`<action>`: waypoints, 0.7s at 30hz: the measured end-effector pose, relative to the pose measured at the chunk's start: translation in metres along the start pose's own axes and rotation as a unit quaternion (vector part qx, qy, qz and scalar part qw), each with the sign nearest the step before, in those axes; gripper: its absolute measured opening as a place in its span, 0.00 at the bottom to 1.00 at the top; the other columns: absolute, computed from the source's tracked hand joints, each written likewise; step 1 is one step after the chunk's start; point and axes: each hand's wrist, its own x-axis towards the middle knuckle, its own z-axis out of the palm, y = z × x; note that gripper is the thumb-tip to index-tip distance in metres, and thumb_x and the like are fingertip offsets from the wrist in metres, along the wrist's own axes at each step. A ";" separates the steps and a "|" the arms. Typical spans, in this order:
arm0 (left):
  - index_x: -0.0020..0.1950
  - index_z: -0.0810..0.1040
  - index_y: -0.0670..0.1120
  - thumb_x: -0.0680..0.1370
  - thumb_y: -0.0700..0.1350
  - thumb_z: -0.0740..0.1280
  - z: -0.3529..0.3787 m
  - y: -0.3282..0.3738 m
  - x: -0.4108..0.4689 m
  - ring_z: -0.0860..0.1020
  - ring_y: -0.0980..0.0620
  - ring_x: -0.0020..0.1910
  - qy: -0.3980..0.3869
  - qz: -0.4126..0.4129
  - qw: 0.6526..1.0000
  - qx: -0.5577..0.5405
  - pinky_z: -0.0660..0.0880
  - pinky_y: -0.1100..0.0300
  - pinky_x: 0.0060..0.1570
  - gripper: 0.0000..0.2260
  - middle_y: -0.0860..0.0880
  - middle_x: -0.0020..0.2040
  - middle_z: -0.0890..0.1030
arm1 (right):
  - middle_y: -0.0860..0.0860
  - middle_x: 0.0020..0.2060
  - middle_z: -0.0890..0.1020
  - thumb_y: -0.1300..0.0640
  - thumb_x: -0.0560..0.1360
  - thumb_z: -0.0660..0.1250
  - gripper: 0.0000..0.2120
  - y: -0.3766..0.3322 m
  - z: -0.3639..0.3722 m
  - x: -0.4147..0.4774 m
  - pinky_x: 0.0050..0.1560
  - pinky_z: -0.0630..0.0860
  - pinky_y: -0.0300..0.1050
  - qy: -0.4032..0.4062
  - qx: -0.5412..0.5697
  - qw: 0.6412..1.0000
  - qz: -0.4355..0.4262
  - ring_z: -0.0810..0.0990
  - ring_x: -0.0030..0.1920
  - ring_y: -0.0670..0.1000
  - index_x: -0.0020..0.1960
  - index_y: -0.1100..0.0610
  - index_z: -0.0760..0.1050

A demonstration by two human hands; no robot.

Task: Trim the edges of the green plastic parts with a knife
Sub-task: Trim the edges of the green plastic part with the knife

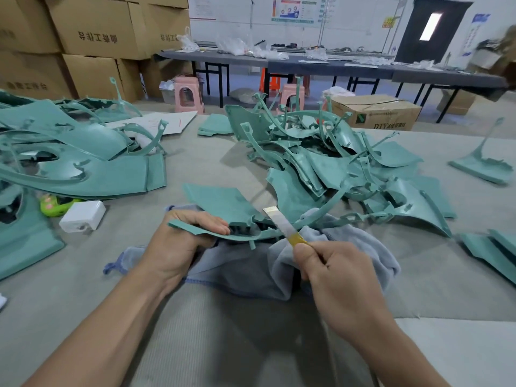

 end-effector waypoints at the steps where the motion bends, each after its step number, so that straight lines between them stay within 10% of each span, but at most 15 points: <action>1: 0.27 0.85 0.47 0.61 0.14 0.59 0.000 0.000 0.000 0.84 0.54 0.37 0.001 0.000 1.000 -0.003 0.79 0.65 0.45 0.29 0.47 0.31 0.84 | 0.42 0.22 0.75 0.48 0.81 0.65 0.18 0.000 -0.001 0.000 0.30 0.66 0.37 0.005 0.032 0.999 -0.005 0.73 0.28 0.43 0.32 0.45 0.77; 6: 0.27 0.85 0.46 0.61 0.15 0.60 0.002 0.003 -0.002 0.83 0.54 0.36 -0.002 0.004 1.000 -0.020 0.80 0.65 0.44 0.28 0.47 0.30 0.84 | 0.44 0.19 0.70 0.48 0.80 0.66 0.22 0.002 -0.007 -0.002 0.27 0.63 0.34 -0.071 0.042 0.997 -0.013 0.68 0.23 0.43 0.27 0.51 0.74; 11: 0.27 0.85 0.47 0.60 0.18 0.64 -0.004 0.005 -0.004 0.84 0.53 0.38 -0.032 0.008 0.999 -0.035 0.80 0.64 0.46 0.24 0.47 0.31 0.84 | 0.44 0.18 0.69 0.54 0.80 0.67 0.24 0.013 -0.018 0.005 0.26 0.64 0.33 0.047 0.043 0.998 0.003 0.68 0.23 0.44 0.26 0.56 0.71; 17: 0.28 0.85 0.46 0.50 0.47 0.86 -0.018 0.014 -0.007 0.83 0.52 0.41 -0.093 0.006 0.988 -0.125 0.79 0.63 0.47 0.15 0.48 0.32 0.83 | 0.44 0.20 0.71 0.50 0.81 0.66 0.22 0.019 -0.007 0.002 0.29 0.66 0.42 -0.027 -0.007 1.000 0.008 0.69 0.25 0.44 0.30 0.55 0.72; 21: 0.28 0.85 0.46 0.51 0.36 0.80 -0.010 0.019 -0.010 0.83 0.52 0.38 -0.073 0.034 0.991 -0.107 0.79 0.63 0.44 0.10 0.48 0.30 0.83 | 0.43 0.20 0.71 0.50 0.81 0.66 0.17 0.018 -0.010 0.001 0.29 0.65 0.40 -0.039 -0.015 0.999 -0.007 0.70 0.25 0.45 0.34 0.51 0.74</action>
